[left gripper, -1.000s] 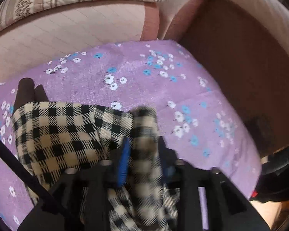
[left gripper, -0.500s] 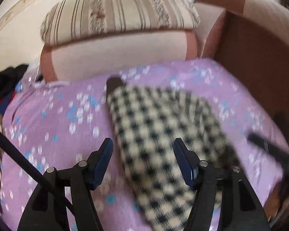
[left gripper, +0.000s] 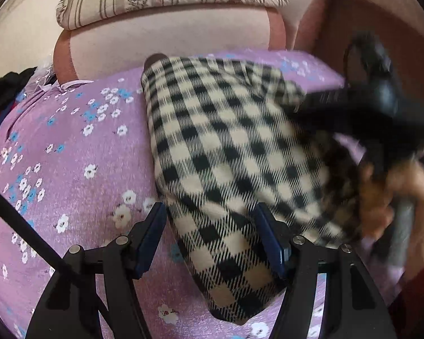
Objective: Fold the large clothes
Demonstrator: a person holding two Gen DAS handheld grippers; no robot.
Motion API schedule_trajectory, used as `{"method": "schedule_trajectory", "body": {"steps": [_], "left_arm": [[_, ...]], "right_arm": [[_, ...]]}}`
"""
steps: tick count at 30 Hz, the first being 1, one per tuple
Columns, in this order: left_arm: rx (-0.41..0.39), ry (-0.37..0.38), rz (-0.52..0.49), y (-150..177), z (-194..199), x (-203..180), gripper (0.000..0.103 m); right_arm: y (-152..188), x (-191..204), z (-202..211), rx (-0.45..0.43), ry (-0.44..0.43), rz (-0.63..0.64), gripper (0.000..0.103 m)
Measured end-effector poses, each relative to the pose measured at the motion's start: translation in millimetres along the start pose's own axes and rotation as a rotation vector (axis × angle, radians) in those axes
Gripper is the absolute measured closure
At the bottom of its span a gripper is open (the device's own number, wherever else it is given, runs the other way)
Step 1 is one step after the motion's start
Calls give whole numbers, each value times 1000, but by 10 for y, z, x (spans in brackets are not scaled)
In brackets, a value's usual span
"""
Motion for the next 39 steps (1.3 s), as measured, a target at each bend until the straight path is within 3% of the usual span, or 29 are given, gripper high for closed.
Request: {"method": "schedule_trajectory", "body": {"steps": [3,7,14,17,19,20,21,26,28,29,30,34,36,38,39], "left_arm": [[-18,-1,-9,44,63,-34,39],[-37,19,-10,10,106,-87,39],[8,34,-25,96,-55,-272,39],[21,35,-28,129,-104,-292,39],[19,42,-23,131,-72,-291,39],[17,45,-20,130,-44,-287,39],[12,49,-13,126,3,-280,39],[-57,48,30,80,347,-174,39],[-58,34,47,78,384,-116,39],[-51,22,58,87,378,-73,39],[-43,12,70,104,373,-40,39],[-41,-21,94,185,406,14,39],[-45,-38,90,220,415,26,39],[-47,-31,98,251,422,34,39],[-51,-22,106,269,433,28,39]], "right_arm": [[-172,42,324,-80,-71,-42,99],[-324,-12,683,-181,-21,-37,99],[-200,-444,591,-121,202,-62,99],[-173,-396,741,-129,171,-31,94],[-154,-325,911,-135,138,-3,81],[-122,-272,985,-137,112,14,58],[-77,-237,1033,-135,95,28,45],[413,-107,959,-9,92,142,45],[634,-89,849,59,105,184,55],[754,-116,794,88,146,212,84],[810,-154,774,104,180,230,96],[860,-341,1001,69,217,186,99],[893,-463,1109,48,287,178,103],[961,-649,1157,45,434,200,103],[1016,-715,1170,58,457,189,103]]}}
Point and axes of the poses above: each gripper's, at about its wrist camera, not at the fingertips, and z roughly against the way its jaws point, x to its left, y to its underside, the point moved 7 cm from there along -z, roughly the way its jaws point, and after that the axes turned 4 degrees about -z, right-handed, at the moved point
